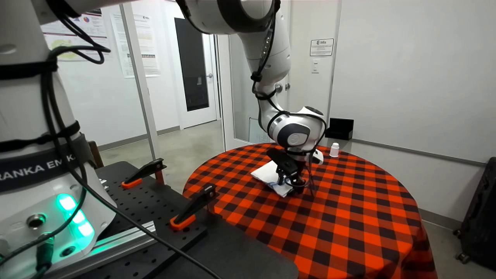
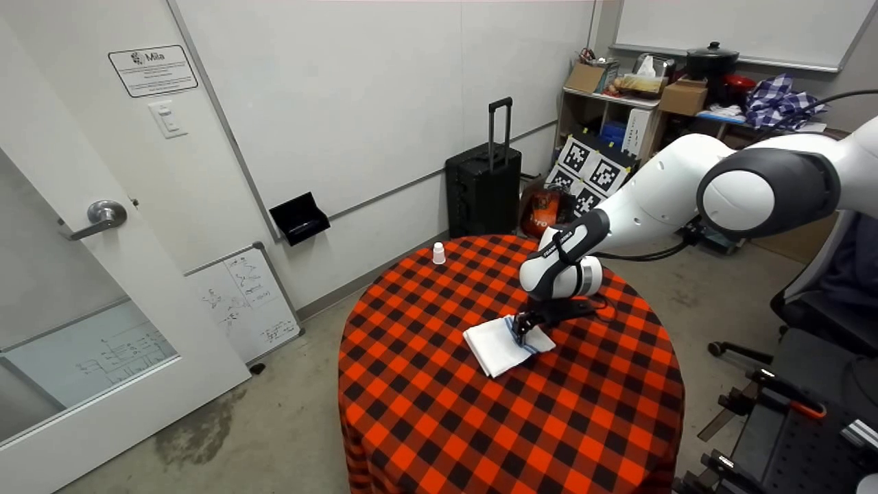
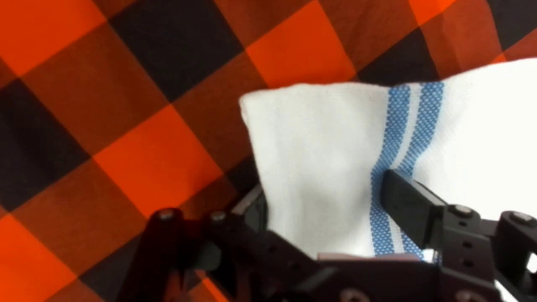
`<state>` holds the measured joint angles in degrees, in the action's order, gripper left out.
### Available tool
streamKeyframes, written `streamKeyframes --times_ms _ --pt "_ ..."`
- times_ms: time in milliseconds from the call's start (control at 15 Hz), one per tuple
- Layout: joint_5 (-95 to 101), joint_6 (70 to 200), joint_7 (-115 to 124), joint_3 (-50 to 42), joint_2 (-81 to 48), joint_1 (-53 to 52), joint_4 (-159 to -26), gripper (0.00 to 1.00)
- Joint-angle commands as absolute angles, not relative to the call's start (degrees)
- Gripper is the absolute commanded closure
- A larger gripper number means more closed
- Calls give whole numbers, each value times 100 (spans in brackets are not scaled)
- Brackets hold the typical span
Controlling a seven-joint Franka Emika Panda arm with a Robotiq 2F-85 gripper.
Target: Unfold the white towel
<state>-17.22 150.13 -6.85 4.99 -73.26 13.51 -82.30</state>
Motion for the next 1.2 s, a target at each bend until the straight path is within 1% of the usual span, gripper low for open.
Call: streamKeyframes --times_ms 0,67,133,333,400,467,533,600,667,1067,1133 --pt "-1634 14933 -598 602 -7493 1421 -7951 62" --pt "-1630 14941 -586 597 -7476 1409 -7953 69" --pt "-1627 14951 -583 593 -7448 1403 -7971 77" --pt "-1624 14982 -568 564 -7383 1403 -8022 99" --pt "-1625 14980 -565 562 -7370 1404 -8030 100" --pt "-1628 14997 -566 563 -7351 1406 -8054 88" --pt "-1629 14999 -564 560 -7344 1408 -8064 58" --pt "-1637 14985 -571 569 -7345 1426 -8066 56" --pt "-1646 14967 -589 586 -7345 1455 -8063 50" --pt "-1857 15063 -635 779 -7356 1769 -8125 5" --pt "-1905 15073 -629 822 -7373 1840 -8123 1"
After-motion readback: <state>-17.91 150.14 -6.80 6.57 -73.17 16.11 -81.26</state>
